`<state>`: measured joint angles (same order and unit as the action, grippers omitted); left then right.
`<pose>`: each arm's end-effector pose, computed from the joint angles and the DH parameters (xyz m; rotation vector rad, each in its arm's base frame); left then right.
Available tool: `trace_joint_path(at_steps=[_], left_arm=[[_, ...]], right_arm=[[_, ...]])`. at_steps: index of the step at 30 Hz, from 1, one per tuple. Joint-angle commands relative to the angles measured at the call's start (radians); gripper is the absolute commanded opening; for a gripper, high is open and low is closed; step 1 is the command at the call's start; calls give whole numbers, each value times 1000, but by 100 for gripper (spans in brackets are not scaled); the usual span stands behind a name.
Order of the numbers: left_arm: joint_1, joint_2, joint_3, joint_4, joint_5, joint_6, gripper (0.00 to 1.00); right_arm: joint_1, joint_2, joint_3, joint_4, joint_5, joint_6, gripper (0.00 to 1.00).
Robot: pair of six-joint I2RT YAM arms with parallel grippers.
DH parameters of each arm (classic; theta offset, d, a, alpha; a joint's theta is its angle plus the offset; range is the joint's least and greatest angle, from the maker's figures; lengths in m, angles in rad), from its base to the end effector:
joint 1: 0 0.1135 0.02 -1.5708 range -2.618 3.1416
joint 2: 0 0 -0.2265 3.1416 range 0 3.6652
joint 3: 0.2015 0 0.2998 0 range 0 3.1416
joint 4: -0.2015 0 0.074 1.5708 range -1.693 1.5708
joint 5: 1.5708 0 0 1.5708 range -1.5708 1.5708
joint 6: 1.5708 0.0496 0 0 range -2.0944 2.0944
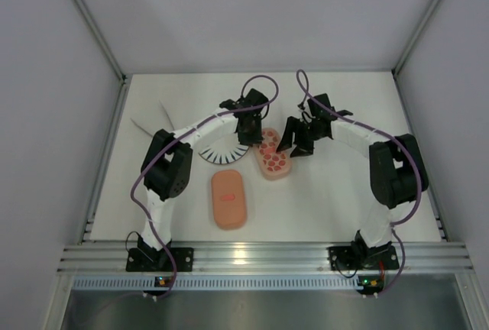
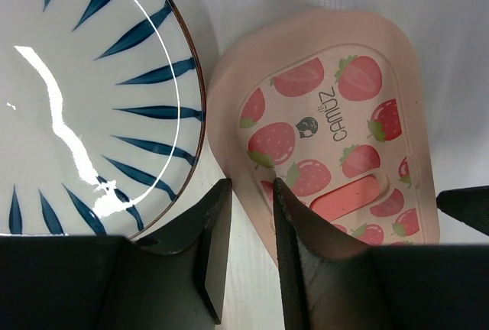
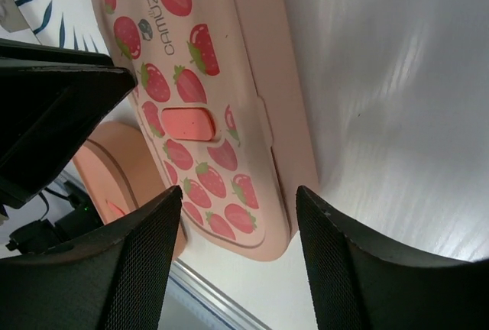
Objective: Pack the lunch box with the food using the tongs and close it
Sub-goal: Pick up the packing box from the center of the board.
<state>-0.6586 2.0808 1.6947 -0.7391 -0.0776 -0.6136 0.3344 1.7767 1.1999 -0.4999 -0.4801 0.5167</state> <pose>0.3808 -0.2898 0.1448 0.0374 2.7239 -0.2816 0.3715 0.1533 0.1214 0.0813 2.7543 0.8995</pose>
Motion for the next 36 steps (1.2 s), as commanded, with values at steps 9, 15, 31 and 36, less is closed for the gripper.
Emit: trace_joint_path(at_steps=[9, 15, 31, 36], left_arm=[[-15, 97, -99, -118, 71, -9, 31], [-15, 107, -135, -137, 119, -11, 28], [-15, 165, -181, -100, 187, -12, 11], [-16, 173, -173, -102, 187, -6, 10]], right_arm=[[-46, 151, -19, 227, -141, -23, 67], [-55, 208, -68, 354, -258, 23, 72], [-57, 262, -172, 771, -491, 284, 71], [-58, 254, -152, 729, -477, 270, 65]])
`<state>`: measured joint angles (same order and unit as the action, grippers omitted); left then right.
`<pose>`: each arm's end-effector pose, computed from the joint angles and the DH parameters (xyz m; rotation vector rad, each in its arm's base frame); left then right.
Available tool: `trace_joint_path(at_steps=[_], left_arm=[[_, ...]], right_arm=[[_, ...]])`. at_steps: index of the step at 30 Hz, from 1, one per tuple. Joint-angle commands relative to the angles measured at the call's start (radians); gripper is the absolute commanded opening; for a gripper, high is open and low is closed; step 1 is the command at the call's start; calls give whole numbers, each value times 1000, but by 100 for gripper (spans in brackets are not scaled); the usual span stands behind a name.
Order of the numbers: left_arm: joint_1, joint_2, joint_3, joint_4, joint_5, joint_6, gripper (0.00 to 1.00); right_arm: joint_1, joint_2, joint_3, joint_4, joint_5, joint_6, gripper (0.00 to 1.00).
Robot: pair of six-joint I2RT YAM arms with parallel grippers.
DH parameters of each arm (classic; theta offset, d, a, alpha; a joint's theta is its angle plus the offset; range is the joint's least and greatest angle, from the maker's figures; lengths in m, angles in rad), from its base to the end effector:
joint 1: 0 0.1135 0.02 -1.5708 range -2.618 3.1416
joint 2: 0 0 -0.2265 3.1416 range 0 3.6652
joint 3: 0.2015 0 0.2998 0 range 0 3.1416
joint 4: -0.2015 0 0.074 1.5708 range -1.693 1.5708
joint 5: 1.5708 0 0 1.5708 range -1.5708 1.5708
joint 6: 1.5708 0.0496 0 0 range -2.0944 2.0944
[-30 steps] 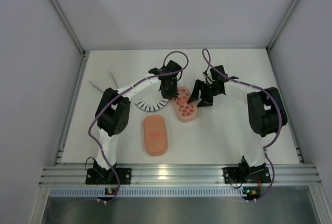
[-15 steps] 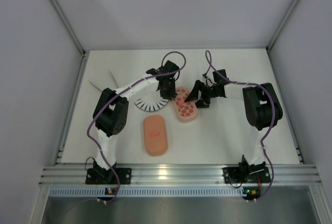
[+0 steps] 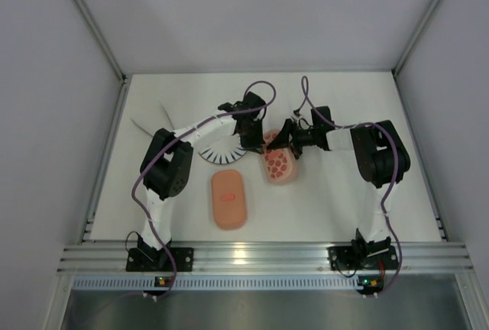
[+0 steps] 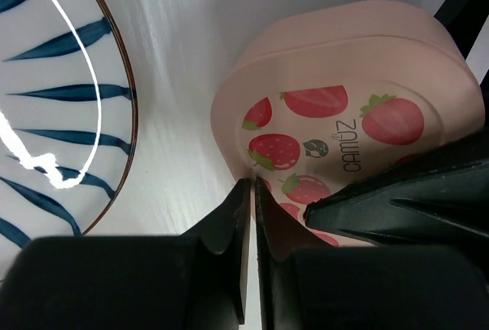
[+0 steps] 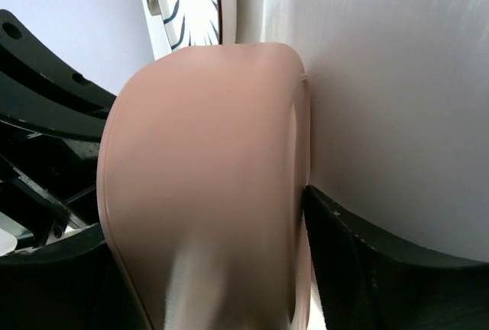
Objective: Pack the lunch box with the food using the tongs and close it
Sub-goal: Pick up the packing box from the center of the board.
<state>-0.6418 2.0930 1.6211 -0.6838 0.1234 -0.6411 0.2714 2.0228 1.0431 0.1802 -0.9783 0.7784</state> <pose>0.3741 -0.2872 0.1170 0.0380 2.8399 -0.4984 0.3775 0.1478 0.0339 0.1024 2.5169 1.6351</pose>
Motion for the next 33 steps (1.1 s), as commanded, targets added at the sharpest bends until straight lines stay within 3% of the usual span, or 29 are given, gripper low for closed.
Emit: trace_joint_path(at_steps=[1, 6, 7, 10, 15, 20, 26, 33], left_arm=[[-32, 160, -98, -157, -14, 20, 10], [-32, 151, -92, -155, -18, 23, 10], [-32, 150, -87, -157, -21, 24, 10], [-32, 136, -79, -157, -28, 27, 10], [-32, 82, -52, -160, -80, 24, 11], [-30, 3, 14, -154, -156, 18, 20], [-27, 18, 132, -207, -182, 15, 22], [-7, -96, 79, -181, -249, -28, 28]], right_arm=[[3, 5, 2, 45, 23, 9, 59], [3, -6, -3, -4, 49, -13, 37], [5, -7, -5, -10, 50, -13, 25], [5, -13, -5, -44, 66, -27, 0], [3, -45, -6, -76, 76, -31, 0], [-1, -101, 6, -99, 72, -18, 0], [-5, -122, 38, -166, 78, -48, 0], [-14, -159, 17, -128, 50, 5, 0]])
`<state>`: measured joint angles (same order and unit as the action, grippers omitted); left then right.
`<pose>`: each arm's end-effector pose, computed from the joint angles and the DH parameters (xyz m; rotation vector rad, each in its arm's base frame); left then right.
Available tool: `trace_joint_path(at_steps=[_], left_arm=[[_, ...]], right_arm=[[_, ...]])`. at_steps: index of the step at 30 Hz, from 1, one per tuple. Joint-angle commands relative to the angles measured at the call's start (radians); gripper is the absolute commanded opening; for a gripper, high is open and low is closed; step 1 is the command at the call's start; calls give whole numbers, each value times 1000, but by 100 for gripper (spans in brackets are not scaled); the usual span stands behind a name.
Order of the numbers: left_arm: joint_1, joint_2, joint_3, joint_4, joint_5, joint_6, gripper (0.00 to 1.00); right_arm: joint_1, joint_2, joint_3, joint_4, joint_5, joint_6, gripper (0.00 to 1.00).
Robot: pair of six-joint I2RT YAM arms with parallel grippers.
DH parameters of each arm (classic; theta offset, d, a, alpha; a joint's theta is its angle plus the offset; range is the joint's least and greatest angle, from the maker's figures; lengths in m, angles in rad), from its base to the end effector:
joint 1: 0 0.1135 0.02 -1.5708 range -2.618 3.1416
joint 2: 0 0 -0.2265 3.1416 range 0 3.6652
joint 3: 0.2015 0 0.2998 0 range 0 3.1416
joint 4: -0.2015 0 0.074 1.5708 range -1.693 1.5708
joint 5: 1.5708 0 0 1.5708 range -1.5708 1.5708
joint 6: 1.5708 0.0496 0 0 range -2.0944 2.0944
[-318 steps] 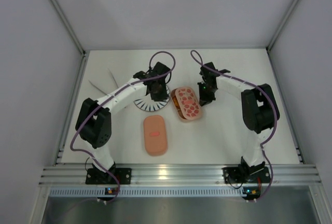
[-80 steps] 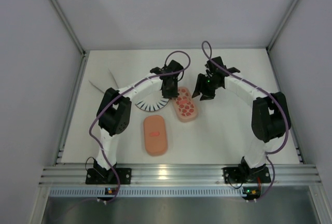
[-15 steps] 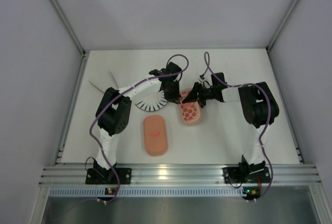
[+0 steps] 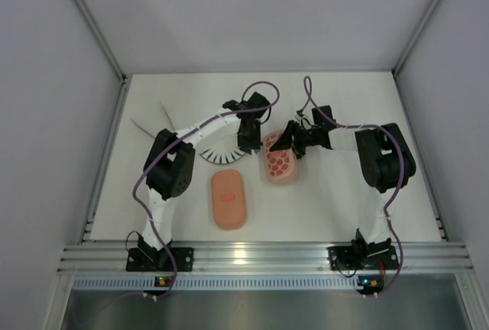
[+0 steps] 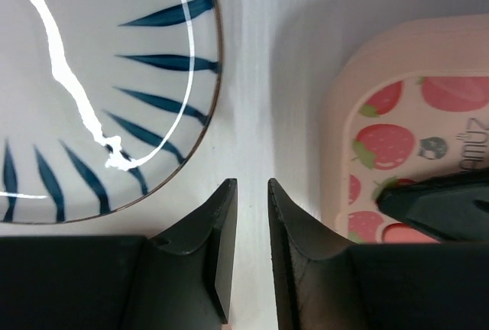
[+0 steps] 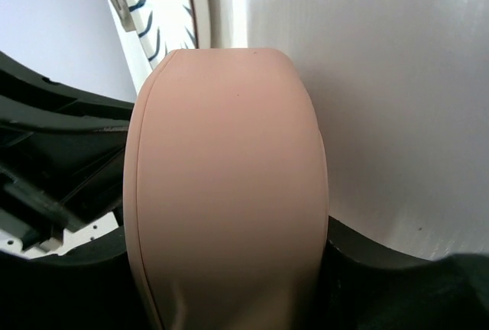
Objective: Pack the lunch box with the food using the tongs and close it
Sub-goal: Pick up the packing box from the center of the board.
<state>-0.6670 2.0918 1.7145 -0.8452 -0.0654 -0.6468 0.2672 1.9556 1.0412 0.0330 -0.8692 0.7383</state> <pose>0.3713 -0.2883 0.1414 0.0123 2.8173 -0.2297 0.3751 0.1420 0.0456 0.1824 2.5858 1.4824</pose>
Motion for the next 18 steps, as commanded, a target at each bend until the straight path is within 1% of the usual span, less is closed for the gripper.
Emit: trace_joint_path(at_steps=[1, 2, 3, 8, 11, 14, 15, 17, 18], left_arm=[[23, -131, -32, -14, -68, -28, 28], [27, -148, -39, -14, -79, -33, 29], [33, -170, -46, -12, -102, -36, 32], [47, -292, -101, -41, -191, -62, 34], [55, -361, -142, -90, -229, -91, 32], [72, -455, -242, -123, -272, -140, 28], [82, -481, -306, -139, -280, -154, 27], [95, -567, -377, -147, -292, -181, 26], [102, -593, -442, -159, -295, -191, 25]], right_arm=[[-11, -93, 20, 25, -65, 50, 0], [-13, -101, 22, 24, -67, 53, 0], [-13, -104, 25, 22, -70, 53, 0], [-16, -130, 31, 10, -71, 53, 0], [-16, -144, 29, 1, -71, 52, 0], [-17, -165, 22, -2, -74, 49, 0], [-17, -173, 17, -4, -77, 47, 0], [-17, -198, 14, -11, -79, 46, 0], [-17, -207, 16, -25, -79, 35, 0]])
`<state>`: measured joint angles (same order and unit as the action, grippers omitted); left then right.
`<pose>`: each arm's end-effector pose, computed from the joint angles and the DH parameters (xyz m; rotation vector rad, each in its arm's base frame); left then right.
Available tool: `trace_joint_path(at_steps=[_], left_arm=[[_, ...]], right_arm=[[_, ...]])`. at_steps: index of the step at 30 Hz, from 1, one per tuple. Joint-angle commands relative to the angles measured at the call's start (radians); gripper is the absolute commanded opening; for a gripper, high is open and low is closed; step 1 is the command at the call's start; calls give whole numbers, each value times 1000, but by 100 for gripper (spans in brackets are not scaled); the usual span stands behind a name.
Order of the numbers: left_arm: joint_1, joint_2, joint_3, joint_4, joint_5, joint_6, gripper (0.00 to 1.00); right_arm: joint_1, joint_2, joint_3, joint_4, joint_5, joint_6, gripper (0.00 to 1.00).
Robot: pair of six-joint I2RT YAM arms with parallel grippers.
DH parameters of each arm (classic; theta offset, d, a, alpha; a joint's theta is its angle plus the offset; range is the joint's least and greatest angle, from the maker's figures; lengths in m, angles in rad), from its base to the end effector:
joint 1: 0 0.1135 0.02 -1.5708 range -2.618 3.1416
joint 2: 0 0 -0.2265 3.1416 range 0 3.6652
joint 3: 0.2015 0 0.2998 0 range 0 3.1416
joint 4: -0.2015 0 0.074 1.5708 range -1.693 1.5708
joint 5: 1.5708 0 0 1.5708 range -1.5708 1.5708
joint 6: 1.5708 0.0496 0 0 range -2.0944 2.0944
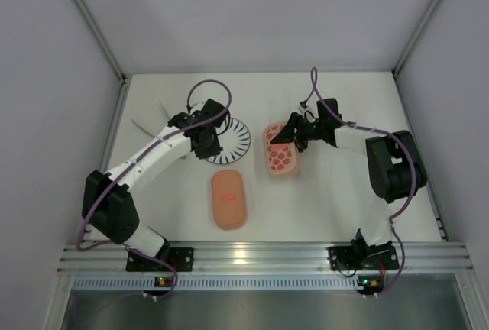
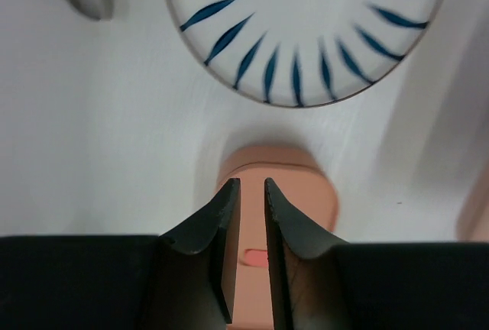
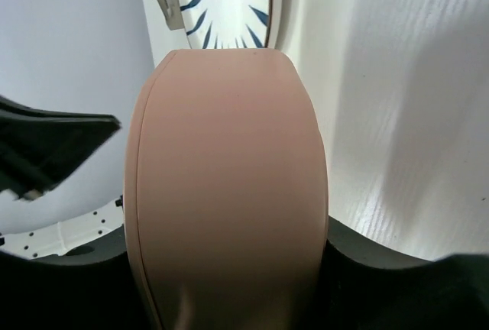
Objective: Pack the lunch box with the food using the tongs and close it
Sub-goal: Pick up the packing box from the center of the board, then move the packing box to the center of the board.
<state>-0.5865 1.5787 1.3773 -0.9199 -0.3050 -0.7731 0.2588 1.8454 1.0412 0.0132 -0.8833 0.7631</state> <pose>0.3200 -0.1948 0.2308 -0.3337 2.5842 -0.0630 0.3793 0.1401 0.0866 0.1511 2.5042 1.5105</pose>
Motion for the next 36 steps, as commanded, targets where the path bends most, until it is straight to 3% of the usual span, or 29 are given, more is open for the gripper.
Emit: trace_joint_path(at_steps=[1, 13, 21, 28, 36], left_arm=[[25, -124, -133, -91, -59, -75, 24], [27, -264, -461, -54, 9, -183, 7], [25, -226, -633, 159, 187, -204, 0], [11, -143, -633, 299, 270, -201, 0], [-59, 6, -509, 397, 357, -204, 0]], right_arm=[[-9, -104, 17, -12, -65, 5, 0], [-9, -219, -15, -56, -57, -2, 0], [-10, -248, -35, -68, -57, -7, 0], [-20, -265, -35, -97, -62, -22, 0], [-70, -288, -41, -144, -74, -53, 0]])
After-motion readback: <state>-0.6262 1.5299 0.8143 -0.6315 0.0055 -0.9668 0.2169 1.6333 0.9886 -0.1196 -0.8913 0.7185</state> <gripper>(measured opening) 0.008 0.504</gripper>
